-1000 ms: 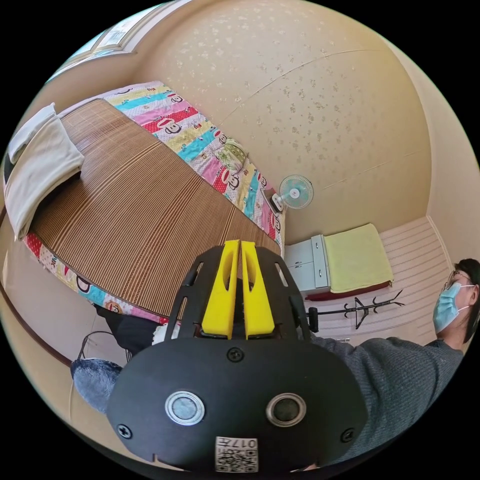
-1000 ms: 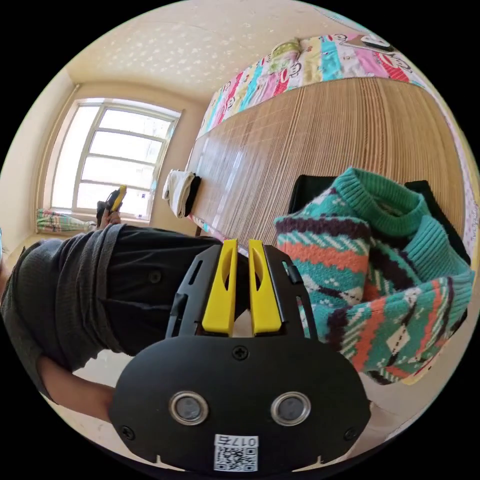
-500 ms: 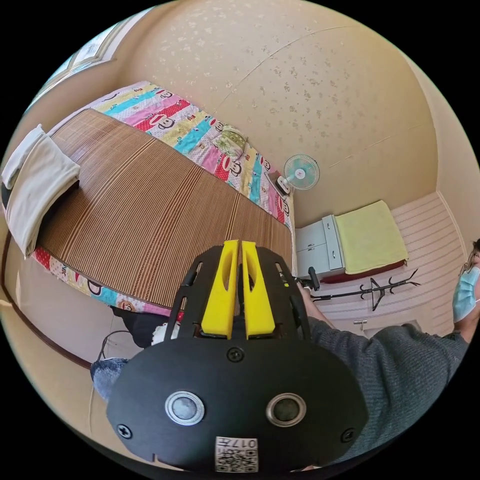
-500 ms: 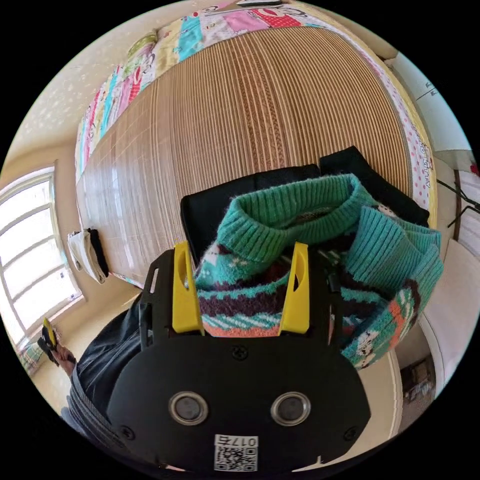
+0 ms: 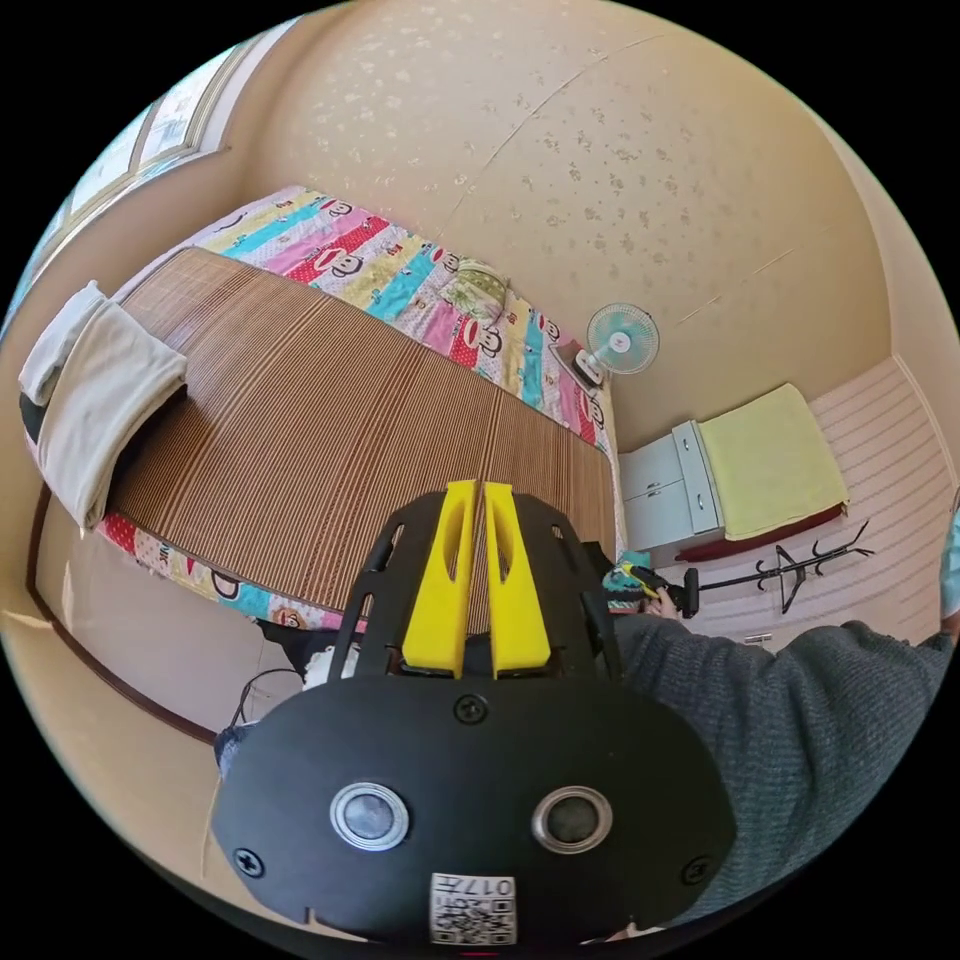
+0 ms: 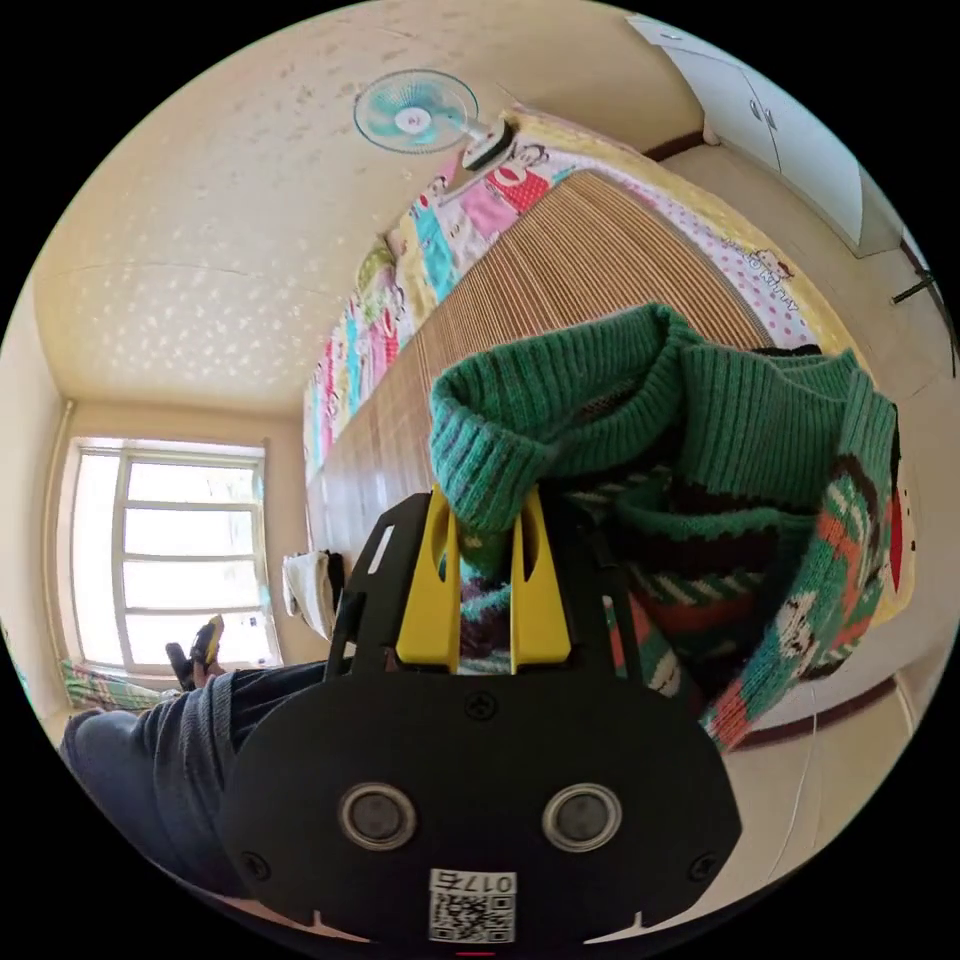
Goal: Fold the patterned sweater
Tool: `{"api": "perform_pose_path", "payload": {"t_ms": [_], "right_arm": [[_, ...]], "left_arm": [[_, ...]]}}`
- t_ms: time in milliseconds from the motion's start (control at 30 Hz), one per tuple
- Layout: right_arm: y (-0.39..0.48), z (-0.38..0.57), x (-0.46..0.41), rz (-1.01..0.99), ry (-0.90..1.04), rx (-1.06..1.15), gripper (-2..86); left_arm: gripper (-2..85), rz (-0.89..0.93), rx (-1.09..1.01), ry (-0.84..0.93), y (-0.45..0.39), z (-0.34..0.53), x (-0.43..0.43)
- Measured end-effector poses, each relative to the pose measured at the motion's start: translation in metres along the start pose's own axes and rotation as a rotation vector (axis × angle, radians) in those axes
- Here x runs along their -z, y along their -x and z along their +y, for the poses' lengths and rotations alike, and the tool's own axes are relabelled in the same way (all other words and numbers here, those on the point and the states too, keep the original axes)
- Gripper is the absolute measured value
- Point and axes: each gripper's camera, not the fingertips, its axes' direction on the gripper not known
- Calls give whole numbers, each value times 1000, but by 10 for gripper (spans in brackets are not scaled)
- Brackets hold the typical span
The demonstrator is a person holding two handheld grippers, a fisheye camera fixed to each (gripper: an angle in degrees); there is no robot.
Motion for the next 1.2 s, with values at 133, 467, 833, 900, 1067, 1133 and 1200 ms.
{"api": "perform_pose_path", "payload": {"t_ms": [133, 467, 833, 900, 1067, 1133, 1200], "right_arm": [[28, 21, 76, -146, -258, 74, 81], [247, 20, 154, -252, -543, 683, 79], [452, 33, 105, -37, -500, 1113, 79], [480, 28, 72, -74, -413, 1152, 79], [514, 10, 20, -57, -254, 1174, 77], [519, 4, 10, -115, -202, 1186, 77], [526, -2, -1, -107, -181, 1191, 76]], "left_arm": [[4, 117, -120, 30, -33, -23, -35], [60, 460, -568, 229, -198, -43, -120], [162, 566, -758, 99, -291, 7, -46], [167, 569, -747, 71, -292, 12, -40], [168, 378, -683, 31, -283, 25, -46], [159, 242, -658, 16, -277, 35, -56], [155, 196, -629, 41, -271, 39, -67]]}}
